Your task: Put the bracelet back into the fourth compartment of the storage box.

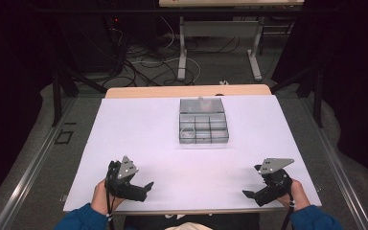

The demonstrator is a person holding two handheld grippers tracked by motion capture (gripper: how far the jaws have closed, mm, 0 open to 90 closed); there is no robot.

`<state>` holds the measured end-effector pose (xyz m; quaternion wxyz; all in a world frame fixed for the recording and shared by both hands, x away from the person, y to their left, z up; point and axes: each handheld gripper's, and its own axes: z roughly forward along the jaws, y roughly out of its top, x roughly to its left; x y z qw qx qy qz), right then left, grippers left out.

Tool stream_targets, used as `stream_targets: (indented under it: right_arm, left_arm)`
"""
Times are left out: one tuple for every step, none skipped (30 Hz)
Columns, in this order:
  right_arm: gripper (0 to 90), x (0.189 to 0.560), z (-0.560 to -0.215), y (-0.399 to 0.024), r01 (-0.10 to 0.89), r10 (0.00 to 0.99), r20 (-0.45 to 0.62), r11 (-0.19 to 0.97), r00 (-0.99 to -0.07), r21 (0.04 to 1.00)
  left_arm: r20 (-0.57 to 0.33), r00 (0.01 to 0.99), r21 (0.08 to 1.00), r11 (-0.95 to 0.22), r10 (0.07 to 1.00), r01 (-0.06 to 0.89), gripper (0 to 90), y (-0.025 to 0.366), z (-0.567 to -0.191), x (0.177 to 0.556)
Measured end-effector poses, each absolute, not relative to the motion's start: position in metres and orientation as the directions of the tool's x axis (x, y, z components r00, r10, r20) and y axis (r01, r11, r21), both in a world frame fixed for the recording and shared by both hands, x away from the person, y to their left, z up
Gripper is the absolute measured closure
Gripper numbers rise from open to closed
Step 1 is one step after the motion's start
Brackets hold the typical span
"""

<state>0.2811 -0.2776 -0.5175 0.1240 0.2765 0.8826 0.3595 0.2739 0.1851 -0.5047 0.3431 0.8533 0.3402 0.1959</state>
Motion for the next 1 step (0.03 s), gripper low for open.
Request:
stream_targets:
  right_arm:
    - [1.2, 0.2811, -0.5175, -0.2775, 0.399, 0.578, -0.021, 0.588, -0.816, 0.704]
  left_arm:
    - [0.094, 0.688, 0.723, -0.524, 0.72, 0.45, 0.2, 0.186, -0.5047, 0.2723]
